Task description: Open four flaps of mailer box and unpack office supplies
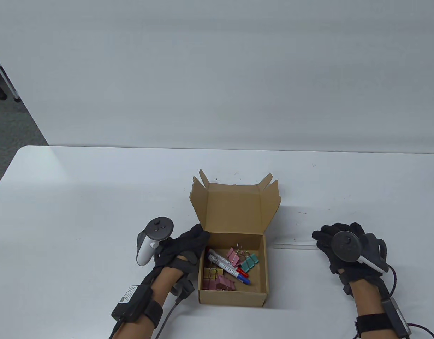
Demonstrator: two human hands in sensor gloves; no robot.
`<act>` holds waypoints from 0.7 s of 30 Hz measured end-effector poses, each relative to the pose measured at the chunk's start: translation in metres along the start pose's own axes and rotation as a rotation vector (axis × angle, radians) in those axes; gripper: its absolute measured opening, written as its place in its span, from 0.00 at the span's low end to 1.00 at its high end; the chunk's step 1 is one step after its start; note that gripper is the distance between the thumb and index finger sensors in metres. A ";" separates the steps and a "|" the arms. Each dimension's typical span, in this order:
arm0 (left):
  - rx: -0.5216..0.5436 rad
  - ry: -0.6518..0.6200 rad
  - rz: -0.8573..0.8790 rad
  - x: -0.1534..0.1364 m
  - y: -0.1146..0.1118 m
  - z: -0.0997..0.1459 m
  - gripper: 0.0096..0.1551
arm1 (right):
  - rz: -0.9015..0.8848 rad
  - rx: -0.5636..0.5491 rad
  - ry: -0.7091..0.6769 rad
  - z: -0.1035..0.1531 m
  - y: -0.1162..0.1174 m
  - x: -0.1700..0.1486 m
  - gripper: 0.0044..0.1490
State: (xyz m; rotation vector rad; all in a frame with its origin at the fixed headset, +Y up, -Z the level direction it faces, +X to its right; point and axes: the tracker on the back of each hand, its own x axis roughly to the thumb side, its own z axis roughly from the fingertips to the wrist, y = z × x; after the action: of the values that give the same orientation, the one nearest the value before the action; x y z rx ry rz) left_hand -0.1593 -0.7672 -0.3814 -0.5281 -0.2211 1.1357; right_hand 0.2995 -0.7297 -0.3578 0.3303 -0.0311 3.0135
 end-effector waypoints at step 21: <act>-0.001 0.000 0.026 0.000 -0.001 0.001 0.39 | 0.288 0.106 0.012 -0.006 0.029 0.012 0.22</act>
State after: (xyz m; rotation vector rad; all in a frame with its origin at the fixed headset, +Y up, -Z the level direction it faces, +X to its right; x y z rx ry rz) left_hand -0.1590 -0.7672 -0.3795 -0.5335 -0.2153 1.1605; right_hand 0.2830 -0.7570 -0.3617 0.3447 0.0906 3.3102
